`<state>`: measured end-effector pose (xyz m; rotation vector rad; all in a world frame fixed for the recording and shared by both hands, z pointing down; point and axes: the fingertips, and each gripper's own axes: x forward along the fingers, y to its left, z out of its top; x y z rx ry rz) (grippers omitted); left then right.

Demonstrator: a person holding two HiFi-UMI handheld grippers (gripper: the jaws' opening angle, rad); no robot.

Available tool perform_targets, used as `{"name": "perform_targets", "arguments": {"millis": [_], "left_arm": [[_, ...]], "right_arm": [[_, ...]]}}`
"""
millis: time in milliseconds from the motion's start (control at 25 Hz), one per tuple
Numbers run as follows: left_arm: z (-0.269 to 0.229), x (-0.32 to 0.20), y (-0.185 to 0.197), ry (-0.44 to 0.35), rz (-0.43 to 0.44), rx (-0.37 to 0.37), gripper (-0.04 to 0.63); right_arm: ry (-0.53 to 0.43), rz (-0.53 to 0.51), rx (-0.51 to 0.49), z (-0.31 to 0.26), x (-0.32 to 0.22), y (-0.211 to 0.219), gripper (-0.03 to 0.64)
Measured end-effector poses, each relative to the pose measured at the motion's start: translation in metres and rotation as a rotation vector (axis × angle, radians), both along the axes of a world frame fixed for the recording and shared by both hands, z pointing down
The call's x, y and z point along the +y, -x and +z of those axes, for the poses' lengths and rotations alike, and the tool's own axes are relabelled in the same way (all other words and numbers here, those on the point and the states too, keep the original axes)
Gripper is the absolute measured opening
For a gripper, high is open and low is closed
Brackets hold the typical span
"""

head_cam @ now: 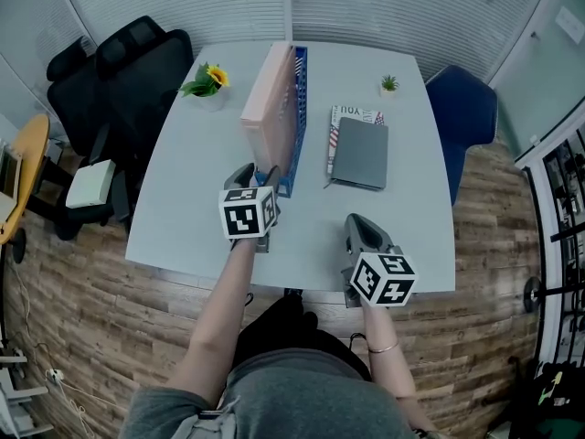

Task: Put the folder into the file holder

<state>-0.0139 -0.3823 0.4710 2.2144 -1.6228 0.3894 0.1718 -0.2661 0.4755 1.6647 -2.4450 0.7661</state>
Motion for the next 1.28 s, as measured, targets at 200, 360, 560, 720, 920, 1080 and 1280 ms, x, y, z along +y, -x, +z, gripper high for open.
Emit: {"name": "perform_targets", "arguments": {"millis": [200,360,560,720,920,1080,1280], "left_arm": [[0.010,0.026,0.002,0.016,-0.004,0.027,0.216],[0.014,0.046,0.003,0.019,-0.002,0.042,0.182],[0.020,0.071,0.006,0.032,0.013,0.045,0.122],[0.022,0.088,0.005,0.022,0.025,0.045,0.073],[0.022,0.102,0.007,0.009,0.027,0.046,0.036],[0.020,0.111,0.009,0.003,0.025,0.061,0.032],[0.018,0.119,0.011,-0.002,0.020,0.072,0.032]], "right_arm": [[0.002,-0.018,0.008,0.001,0.002,0.003,0.006],[-0.001,-0.023,0.008,0.000,0.005,0.004,0.006],[-0.009,-0.038,0.015,-0.003,0.010,0.009,0.006],[-0.014,-0.047,0.025,-0.004,0.014,0.009,0.006],[-0.023,-0.064,0.035,-0.005,0.020,0.010,0.005],[-0.028,-0.054,0.043,-0.005,0.026,0.006,0.003],[-0.024,-0.033,0.047,-0.005,0.031,-0.001,0.003]]}}
